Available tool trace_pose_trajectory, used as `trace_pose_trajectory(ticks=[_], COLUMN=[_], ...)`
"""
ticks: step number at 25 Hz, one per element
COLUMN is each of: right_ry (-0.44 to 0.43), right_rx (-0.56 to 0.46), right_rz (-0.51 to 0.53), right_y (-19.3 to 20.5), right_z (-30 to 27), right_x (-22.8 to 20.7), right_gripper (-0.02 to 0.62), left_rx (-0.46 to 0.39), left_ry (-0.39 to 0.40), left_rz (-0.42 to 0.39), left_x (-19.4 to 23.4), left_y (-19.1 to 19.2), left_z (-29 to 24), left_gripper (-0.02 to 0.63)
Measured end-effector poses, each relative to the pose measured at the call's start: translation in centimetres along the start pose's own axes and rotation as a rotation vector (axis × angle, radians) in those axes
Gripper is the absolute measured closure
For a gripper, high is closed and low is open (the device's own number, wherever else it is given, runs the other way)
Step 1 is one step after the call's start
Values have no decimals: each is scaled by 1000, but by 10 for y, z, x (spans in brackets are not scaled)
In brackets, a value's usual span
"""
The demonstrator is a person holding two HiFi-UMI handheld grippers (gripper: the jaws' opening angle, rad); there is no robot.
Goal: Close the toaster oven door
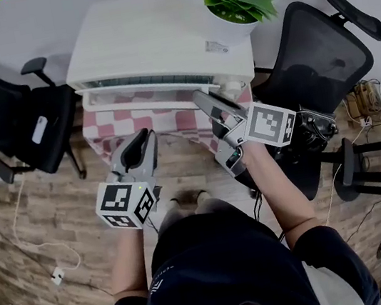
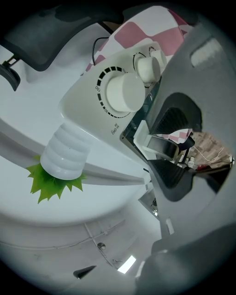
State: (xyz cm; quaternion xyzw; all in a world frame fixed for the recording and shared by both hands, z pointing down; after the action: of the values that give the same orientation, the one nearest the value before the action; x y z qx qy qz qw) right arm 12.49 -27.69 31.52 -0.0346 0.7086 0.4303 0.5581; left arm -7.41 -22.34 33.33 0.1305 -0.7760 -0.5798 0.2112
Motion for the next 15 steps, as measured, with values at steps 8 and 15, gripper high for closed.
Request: trace_pose_trajectory(ticks=[8, 15], right_ry=[1, 59], right_rx=[-21, -44], right_rz=[3, 91], right_y=[-7, -8], right_z=[-4, -3], right_x=[-1, 3], right_gripper=[413, 401], left_rx=[-7, -29], left_ry=[-18, -8], left_rz=[3, 16], left_x=[3, 4], left_y=[-4, -11], left_z=[-5, -8], left_gripper=[534, 526])
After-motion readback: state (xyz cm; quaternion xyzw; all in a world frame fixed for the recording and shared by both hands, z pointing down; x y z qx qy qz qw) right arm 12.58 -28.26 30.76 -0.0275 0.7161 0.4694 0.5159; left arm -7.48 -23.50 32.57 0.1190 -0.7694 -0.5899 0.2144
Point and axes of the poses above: the fingertips, and each gripper's own axes: z backward along the fingers, x to its left, y out of its underside, the point moved 6 cm from there along z, backward along the fingers, and after that the axes turned 9 degrees about -y, right-handed, at the moved point
